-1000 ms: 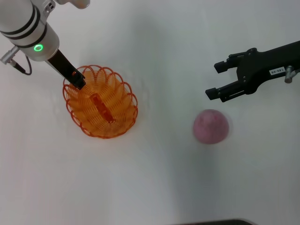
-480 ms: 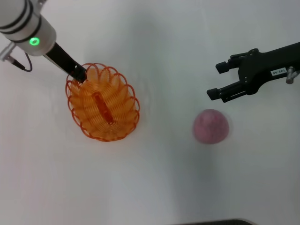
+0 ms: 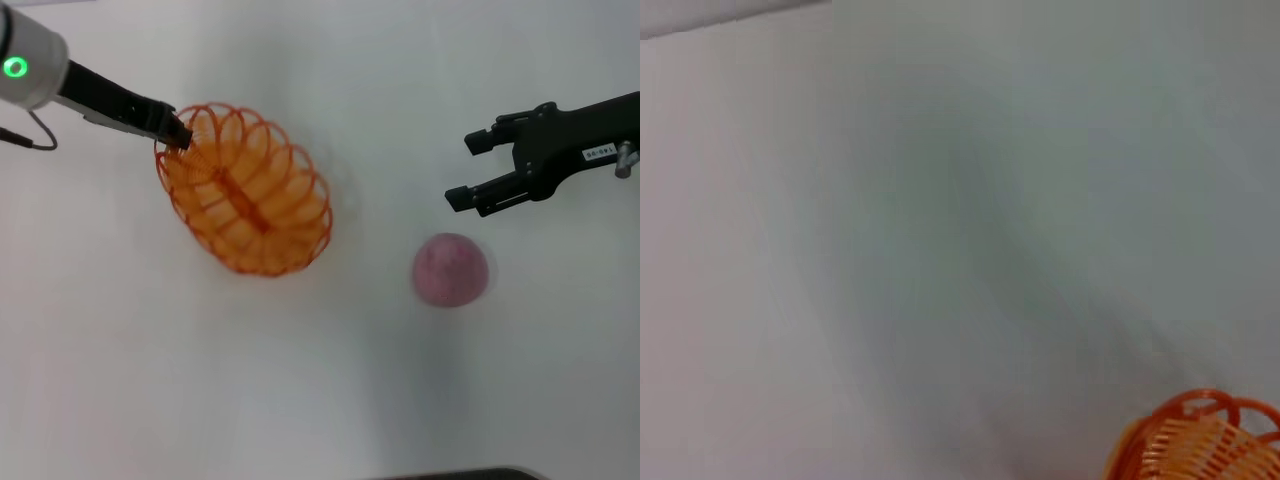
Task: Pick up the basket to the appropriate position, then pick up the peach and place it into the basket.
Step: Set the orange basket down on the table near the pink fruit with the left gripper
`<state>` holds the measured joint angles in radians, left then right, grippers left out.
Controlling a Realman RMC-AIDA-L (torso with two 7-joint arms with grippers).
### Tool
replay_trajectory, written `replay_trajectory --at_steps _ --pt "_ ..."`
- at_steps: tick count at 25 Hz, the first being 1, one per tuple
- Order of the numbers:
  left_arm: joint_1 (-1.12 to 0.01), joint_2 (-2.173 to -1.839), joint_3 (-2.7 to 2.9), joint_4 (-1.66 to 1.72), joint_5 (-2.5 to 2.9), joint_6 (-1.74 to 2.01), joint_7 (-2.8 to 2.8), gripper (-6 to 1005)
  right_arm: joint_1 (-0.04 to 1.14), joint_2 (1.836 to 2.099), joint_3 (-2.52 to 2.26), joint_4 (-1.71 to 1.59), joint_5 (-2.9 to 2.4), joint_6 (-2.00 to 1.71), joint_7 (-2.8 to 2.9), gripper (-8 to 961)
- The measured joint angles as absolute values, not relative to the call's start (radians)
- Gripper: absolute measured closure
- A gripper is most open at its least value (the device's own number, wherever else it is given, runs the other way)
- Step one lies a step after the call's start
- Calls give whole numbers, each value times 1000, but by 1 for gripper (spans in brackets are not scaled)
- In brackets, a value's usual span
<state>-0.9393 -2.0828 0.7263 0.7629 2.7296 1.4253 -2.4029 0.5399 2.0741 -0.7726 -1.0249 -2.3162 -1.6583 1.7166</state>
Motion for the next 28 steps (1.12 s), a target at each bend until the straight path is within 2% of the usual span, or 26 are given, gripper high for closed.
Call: replay_trajectory --at_steps 3,5,12,15,20,25,28 --pt "-898 -2077 679 788 2666 1438 -2429 922 540 2072 -766 -1025 -2316 -1658 1713 12" --pt "-857 -2087 663 829 2614 1440 -2461 924 540 2072 -758 -1025 -2316 -1658 1706 13" --pt "-706 -2149 637 915 2487 1378 -2512 929 538 2068 -747 -1024 -2316 -1658 1692 13" --pt "-637 -2164 642 906 2420 1324 -2501 925 541 2068 -747 -1024 -2316 -1658 1692 12" --pt "-542 -2166 697 868 2300 1276 -2461 911 552 2064 -747 -1025 -2316 -1658 1697 13" --pt "-500 -2165 723 856 2286 1319 -2457 897 563 2063 -747 -1026 -2316 -1658 1706 13" --pt "-483 -2163 724 851 2293 1373 -2458 758 565 2064 -750 -1035 -2316 -1661 1722 12"
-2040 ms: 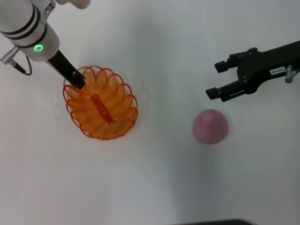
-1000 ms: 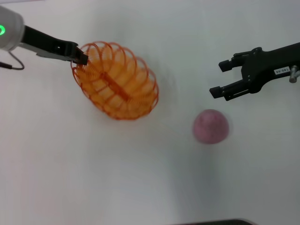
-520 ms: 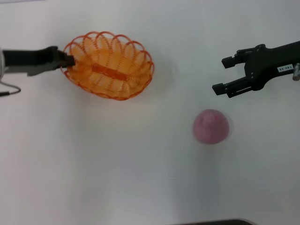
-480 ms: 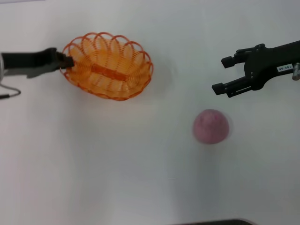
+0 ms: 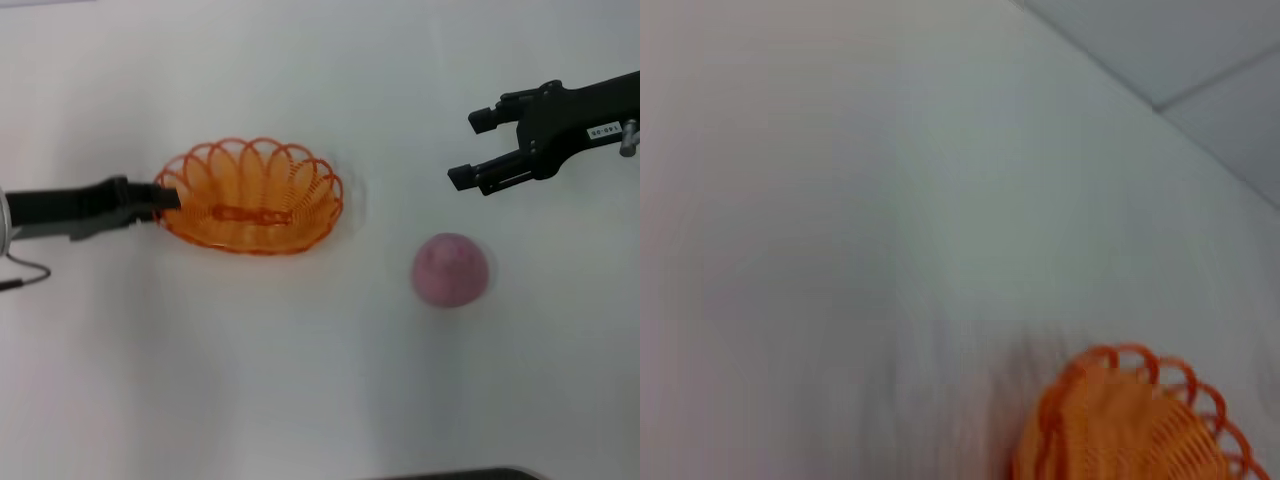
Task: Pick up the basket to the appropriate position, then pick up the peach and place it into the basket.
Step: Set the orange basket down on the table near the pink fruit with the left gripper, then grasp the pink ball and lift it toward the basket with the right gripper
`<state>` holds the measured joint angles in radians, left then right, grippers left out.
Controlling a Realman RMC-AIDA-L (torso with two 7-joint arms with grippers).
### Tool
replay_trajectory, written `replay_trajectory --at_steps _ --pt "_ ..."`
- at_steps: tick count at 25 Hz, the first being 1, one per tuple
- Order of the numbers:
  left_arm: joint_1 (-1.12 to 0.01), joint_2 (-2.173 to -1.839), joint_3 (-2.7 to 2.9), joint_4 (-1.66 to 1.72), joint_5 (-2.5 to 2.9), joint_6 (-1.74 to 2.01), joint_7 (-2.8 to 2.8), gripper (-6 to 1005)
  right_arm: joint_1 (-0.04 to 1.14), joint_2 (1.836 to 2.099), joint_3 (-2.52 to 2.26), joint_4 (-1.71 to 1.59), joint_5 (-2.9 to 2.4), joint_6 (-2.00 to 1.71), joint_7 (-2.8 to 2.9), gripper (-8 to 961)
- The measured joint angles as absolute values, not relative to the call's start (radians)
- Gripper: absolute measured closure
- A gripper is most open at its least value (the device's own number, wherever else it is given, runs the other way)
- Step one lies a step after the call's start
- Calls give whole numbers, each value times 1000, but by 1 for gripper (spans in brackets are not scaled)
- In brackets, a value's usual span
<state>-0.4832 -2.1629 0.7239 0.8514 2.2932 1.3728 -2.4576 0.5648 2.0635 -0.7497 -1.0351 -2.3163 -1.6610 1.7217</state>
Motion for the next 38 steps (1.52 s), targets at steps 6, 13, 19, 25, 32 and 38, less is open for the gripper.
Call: replay_trajectory --at_steps 6,13,19,25,32,38 --pt "-464 -2160 718 867 2294 1468 -2455 578 566 2074 -755 -1051 -2317 -1663 1728 13" --pt "-440 -2147 711 937 2301 1485 -2396 423 566 2074 -752 -1051 -2317 -1663 1729 13" --pt "-407 -2146 615 1052 2285 1497 -2105 183 568 2074 -738 -1054 -2309 -1658 1743 12" --pt "-382 -2159 593 1073 2222 1710 -1662 165 586 2060 -685 -1067 -2260 -1652 1824 12" --pt "-365 -2159 615 1060 2232 1765 -1548 166 643 2044 -729 -1160 -2349 -1690 1966 12" --pt "-374 -2156 615 1066 2253 1819 -1555 168 771 2076 -821 -1245 -2649 -1842 2026 13"
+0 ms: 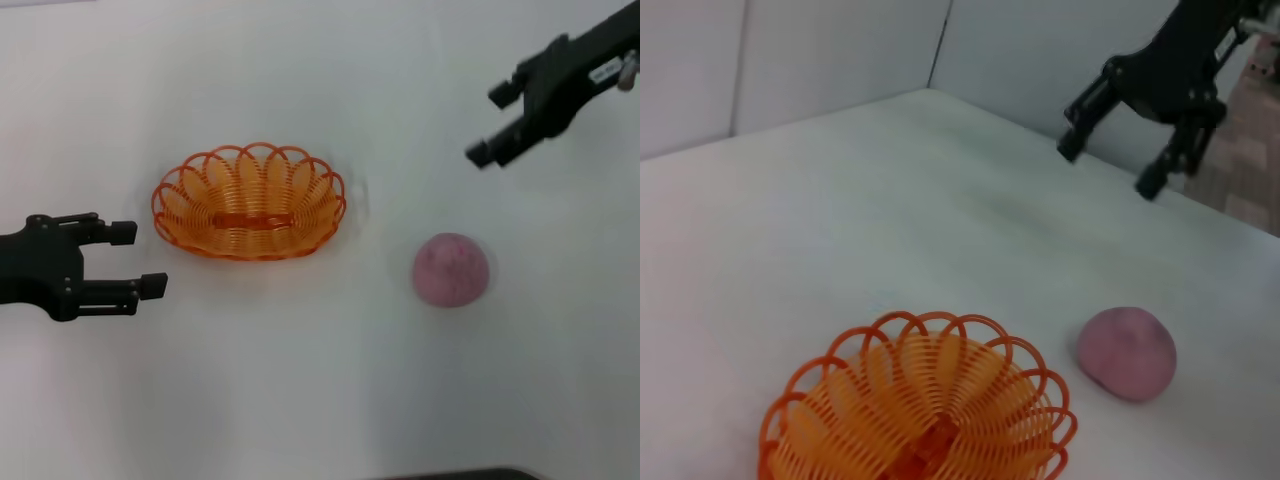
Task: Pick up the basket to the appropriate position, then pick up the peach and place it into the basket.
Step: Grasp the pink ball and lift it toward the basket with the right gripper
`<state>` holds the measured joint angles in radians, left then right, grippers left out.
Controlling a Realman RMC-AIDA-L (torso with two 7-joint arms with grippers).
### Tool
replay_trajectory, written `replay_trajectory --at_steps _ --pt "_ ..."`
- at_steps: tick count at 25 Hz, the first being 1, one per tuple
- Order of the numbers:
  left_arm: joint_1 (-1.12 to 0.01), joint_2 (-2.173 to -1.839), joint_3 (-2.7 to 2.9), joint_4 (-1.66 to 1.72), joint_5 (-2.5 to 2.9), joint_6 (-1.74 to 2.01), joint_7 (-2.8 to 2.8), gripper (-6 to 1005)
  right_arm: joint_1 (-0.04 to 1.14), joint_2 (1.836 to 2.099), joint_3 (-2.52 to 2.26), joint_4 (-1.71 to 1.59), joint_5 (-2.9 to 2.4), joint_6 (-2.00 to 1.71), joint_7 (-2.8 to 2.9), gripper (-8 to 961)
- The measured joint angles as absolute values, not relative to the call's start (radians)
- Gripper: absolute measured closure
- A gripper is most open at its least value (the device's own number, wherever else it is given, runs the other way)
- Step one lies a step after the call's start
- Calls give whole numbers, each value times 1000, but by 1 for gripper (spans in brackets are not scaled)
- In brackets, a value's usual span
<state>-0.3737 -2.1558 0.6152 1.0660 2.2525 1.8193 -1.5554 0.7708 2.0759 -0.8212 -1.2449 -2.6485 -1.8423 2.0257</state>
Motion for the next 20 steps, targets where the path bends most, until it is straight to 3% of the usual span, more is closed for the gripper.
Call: replay_trajectory --at_steps 6,16,20 --pt "-374 -2154 609 1059 2252 1803 -1552 170 814 2097 -1014 -1234 -2761 -1833 2111 12" --pt "-372 -2154 609 1027 2253 1768 -1538 172 825 2095 -1183 -1040 -2689 -1745 2138 14" --pt "-375 -2153 609 1023 2252 1765 -1538 172 841 2093 -1216 -962 -2662 -1724 2125 131"
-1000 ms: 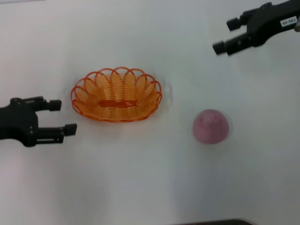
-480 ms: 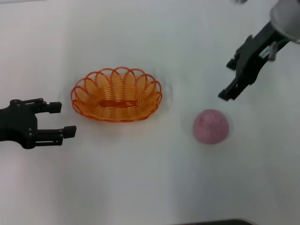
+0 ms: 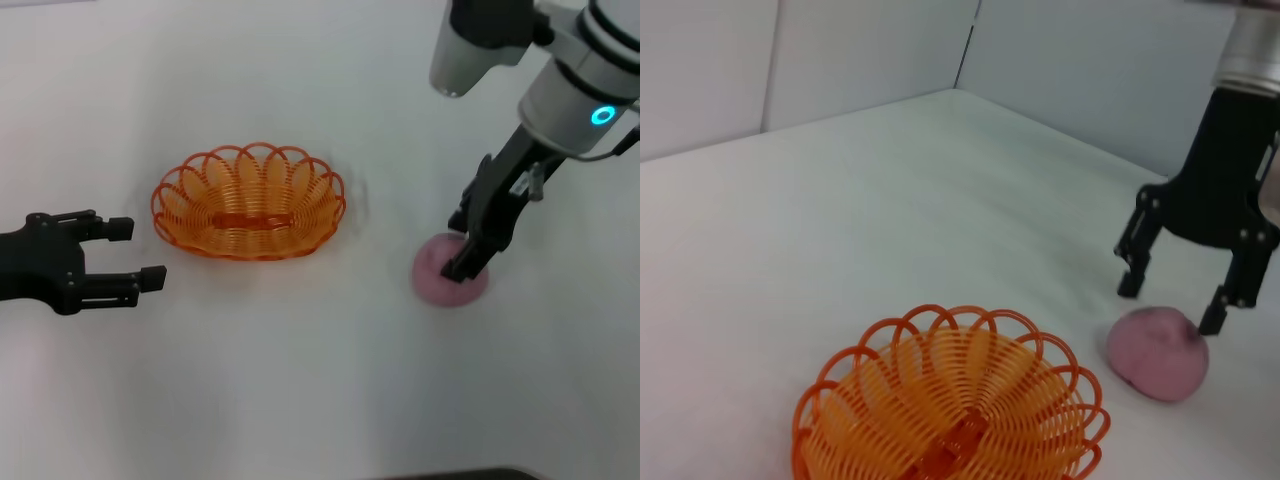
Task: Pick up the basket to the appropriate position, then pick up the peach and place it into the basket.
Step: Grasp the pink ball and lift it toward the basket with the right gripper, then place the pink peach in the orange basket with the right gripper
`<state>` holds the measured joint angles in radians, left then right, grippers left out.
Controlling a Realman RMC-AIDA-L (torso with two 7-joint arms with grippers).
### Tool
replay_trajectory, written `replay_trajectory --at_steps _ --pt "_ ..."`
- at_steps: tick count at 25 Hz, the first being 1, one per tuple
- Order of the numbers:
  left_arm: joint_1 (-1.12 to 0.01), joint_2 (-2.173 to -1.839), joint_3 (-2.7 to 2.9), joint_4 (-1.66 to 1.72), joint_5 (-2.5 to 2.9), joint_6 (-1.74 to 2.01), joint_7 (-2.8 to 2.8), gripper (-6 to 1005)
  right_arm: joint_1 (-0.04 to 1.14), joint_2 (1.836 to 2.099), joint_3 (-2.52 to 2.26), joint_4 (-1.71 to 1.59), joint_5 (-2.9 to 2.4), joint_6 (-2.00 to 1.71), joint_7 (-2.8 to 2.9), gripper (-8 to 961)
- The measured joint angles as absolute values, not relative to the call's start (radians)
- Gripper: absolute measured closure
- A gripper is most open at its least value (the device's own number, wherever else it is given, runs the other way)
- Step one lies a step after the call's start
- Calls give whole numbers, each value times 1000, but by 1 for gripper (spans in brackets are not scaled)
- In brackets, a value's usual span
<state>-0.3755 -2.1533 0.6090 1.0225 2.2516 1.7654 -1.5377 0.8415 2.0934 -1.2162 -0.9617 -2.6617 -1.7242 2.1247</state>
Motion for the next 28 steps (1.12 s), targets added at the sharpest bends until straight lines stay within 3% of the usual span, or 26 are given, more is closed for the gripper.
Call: replay_trajectory --at_steps 12,23,28 --pt "-379 -2154 611 1022 2246 1758 -1539 173 862 2092 -1218 -908 -2657 -1705 2110 423" --pt "-379 -2151 606 1039 2246 1766 -1547 173 855 2087 -1156 -1045 -2600 -1753 2088 863" --pt "-381 -2149 606 1044 2248 1765 -1549 172 864 2087 -1113 -1140 -2489 -1753 2069 909"
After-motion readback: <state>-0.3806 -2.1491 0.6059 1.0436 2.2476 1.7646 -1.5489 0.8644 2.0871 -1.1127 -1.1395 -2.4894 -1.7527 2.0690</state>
